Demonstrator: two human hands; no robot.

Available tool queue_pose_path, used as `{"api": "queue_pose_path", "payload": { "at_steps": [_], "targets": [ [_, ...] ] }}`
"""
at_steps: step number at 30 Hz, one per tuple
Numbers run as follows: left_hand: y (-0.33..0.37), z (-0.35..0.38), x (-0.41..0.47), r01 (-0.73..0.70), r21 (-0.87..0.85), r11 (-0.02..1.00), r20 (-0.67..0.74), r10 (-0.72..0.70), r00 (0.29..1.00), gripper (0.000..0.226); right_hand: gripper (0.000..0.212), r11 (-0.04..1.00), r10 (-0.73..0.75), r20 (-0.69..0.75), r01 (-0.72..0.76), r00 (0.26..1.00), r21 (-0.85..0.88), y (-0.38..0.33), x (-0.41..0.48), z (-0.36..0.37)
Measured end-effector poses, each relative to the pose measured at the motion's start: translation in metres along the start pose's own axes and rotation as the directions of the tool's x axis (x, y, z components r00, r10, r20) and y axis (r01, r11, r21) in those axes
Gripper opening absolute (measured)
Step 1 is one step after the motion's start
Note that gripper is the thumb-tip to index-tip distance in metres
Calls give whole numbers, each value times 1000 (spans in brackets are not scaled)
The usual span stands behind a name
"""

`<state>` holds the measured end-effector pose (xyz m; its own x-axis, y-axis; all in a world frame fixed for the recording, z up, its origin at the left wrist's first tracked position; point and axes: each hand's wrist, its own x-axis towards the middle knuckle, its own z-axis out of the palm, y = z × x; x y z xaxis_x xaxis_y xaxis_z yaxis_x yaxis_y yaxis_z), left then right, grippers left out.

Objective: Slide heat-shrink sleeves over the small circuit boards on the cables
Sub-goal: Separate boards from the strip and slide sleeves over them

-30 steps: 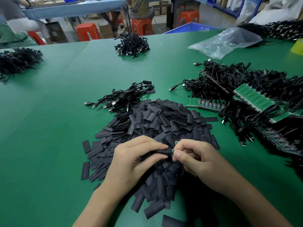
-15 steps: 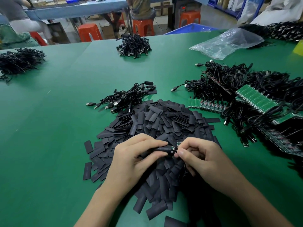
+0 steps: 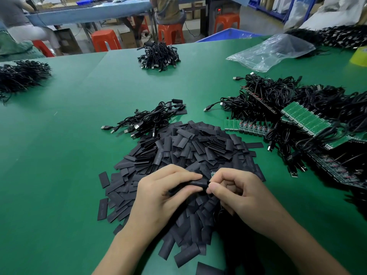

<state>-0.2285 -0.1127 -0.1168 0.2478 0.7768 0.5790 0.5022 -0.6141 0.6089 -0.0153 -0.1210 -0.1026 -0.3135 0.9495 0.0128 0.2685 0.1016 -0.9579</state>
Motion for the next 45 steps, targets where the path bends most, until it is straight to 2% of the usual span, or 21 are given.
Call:
{"api": "queue_pose_path", "payload": {
  "at_steps": [5,9,15,25,27,30,33,35,36,39,42,45],
  "targets": [
    [6,3,0,74,15,997,-148,-71,986,37,17,997,-14,-29,16,999,74,-2,1,1],
    [9,6,-2,109,8,994,-242,-104,965,32,17,992,-21,-46,27,999,120,0,1,1],
    [9,13,-5,99,61,993,-252,-81,964,30,16,991,-28,-79,38,996,125,2,1,4],
    [5,16,-6,62,35,997,-243,-52,969,33,16,990,-24,-88,36,996,139,4,1,9],
    [6,16,-6,82,-2,997,-232,-80,969,31,17,989,-22,-88,34,996,144,5,1,9],
    [9,15,-5,198,-128,972,-208,-221,953,25,18,988,-21,-86,34,996,151,4,1,8],
    [11,17,-5,318,-330,889,-124,-374,919,29,19,966,4,-72,15,997,257,1,3,4],
    [14,20,-5,353,-433,829,-69,-421,905,33,22,919,48,-57,-21,997,394,-1,3,1],
    [15,22,-5,346,-423,838,-59,-406,912,35,22,876,80,-50,-46,996,481,-3,3,-1],
    [20,25,-5,255,-270,929,-4,-265,964,26,16,663,180,-32,-97,983,743,-6,5,-4],
    [29,31,-5,137,-147,980,128,-118,985,22,17,468,214,-63,-46,975,883,-8,6,-4],
    [39,38,-5,155,-87,984,238,-131,962,34,18,379,225,-120,27,967,925,-9,8,0]
  ]
}}
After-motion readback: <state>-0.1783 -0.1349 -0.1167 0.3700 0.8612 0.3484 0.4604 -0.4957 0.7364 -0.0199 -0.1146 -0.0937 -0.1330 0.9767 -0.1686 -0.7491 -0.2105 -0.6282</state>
